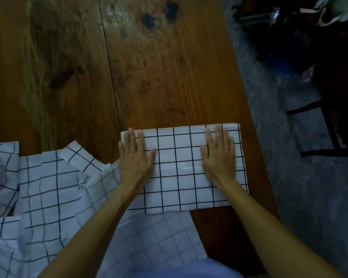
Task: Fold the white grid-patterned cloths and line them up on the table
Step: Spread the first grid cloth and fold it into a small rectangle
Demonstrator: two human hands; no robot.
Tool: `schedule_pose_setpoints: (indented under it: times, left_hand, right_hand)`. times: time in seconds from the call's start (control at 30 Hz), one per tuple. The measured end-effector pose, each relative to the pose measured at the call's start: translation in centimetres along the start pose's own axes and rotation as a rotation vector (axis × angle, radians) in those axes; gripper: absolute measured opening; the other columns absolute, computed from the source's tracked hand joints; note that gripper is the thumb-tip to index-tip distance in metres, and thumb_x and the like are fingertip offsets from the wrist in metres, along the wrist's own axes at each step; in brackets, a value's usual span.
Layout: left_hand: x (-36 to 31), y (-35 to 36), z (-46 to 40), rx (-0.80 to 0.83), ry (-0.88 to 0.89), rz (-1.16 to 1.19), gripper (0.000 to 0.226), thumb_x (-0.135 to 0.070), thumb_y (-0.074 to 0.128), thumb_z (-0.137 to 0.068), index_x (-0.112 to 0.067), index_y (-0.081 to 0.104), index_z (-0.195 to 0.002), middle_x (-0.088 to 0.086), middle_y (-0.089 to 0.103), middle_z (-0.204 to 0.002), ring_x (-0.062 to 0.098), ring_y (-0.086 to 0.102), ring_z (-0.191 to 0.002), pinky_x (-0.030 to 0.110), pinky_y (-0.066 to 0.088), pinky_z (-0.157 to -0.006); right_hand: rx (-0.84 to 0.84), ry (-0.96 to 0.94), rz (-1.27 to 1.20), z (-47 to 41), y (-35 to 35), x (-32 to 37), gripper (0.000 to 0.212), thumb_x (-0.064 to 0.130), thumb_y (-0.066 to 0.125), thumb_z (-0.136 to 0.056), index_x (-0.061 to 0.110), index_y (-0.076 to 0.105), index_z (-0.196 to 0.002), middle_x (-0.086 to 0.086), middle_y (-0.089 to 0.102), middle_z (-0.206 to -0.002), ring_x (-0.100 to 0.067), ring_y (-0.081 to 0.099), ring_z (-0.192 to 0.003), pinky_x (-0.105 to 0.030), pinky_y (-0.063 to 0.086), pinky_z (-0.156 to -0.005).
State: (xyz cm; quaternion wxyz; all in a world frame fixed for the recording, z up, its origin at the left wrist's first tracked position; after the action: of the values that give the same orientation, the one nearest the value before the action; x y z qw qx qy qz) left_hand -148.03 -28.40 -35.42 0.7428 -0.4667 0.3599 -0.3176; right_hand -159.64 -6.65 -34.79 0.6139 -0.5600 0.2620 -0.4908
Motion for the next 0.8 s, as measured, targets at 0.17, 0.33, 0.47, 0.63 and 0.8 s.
schedule_pose_setpoints:
  times: [0.17, 0.33, 0.47, 0.63, 0.8]
  left_hand:
    - [-4.4, 0.0, -0.1, -0.036, 0.109, 0.01, 0.066, -0.045, 0.016, -0.099, -0.009, -0.006, -0.149, 0.011, -0.017, -0.156, 0.021, -0.019, -0.144, 0.035, -0.016, -0.116]
    - [-7.9, 2.0, 0.4, 0.017, 0.196, 0.032, 0.061, -0.039, 0.013, -0.099, -0.01, -0.008, -0.149, 0.01, -0.016, -0.157, 0.019, -0.016, -0.145, 0.038, -0.009, -0.118]
    - [-3.5, 1.4, 0.6, 0.007, 0.066, 0.025, 0.07, -0.052, 0.014, -0.098, -0.013, -0.012, -0.149, 0.006, -0.021, -0.156, 0.015, -0.022, -0.143, 0.034, -0.013, -0.117]
    - [0.9, 0.1, 0.8, -0.013, -0.055, 0.071, 0.073, -0.055, 0.014, -0.095, -0.014, -0.011, -0.15, 0.004, -0.018, -0.157, 0.014, -0.021, -0.143, 0.037, -0.009, -0.118]
    - [-1.3, -1.0, 0.3, -0.078, -0.014, 0.008, 0.069, -0.05, 0.018, -0.097, -0.009, 0.001, -0.15, 0.011, -0.006, -0.158, 0.022, -0.014, -0.145, 0.042, -0.015, -0.116]
  right_hand:
    - [-0.01, -0.049, -0.008, -0.1, -0.2, 2.1, 0.058, 0.036, 0.018, -0.099, 0.013, 0.008, -0.151, -0.01, 0.002, -0.16, -0.025, -0.007, -0.148, -0.044, -0.004, -0.119]
    - [0.091, -0.318, -0.099, -0.3, 1.5, 8.8, 0.058, 0.03, 0.016, -0.096, 0.012, 0.01, -0.151, -0.009, 0.005, -0.16, -0.022, -0.006, -0.147, -0.039, -0.002, -0.12]
    - [0.04, -0.205, -0.012, -0.6, 1.3, 5.3, 0.053, 0.032, 0.02, -0.101, 0.016, 0.017, -0.151, -0.01, 0.008, -0.16, -0.024, -0.003, -0.148, -0.042, 0.004, -0.12]
    - [-0.039, -0.023, -0.018, -0.3, -0.6, -0.8, 0.055, 0.041, 0.02, -0.1, 0.022, 0.017, -0.152, -0.006, 0.006, -0.161, -0.02, -0.005, -0.148, -0.037, -0.003, -0.119]
    - [-0.119, -0.015, -0.095, -0.3, -1.4, 0.1, 0.057, 0.037, 0.03, -0.096, 0.015, 0.027, -0.149, -0.011, 0.015, -0.159, -0.024, 0.006, -0.148, -0.044, 0.002, -0.119]
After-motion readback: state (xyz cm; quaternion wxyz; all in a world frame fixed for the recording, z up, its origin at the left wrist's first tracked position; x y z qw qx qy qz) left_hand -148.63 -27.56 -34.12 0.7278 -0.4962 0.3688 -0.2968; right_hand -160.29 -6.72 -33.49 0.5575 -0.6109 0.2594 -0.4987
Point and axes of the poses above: each hand's wrist, its own z-axis away from the middle knuckle, its own y-axis out of the palm, x = y × z, the point moved 10 cm from there along -z, towards the middle knuckle
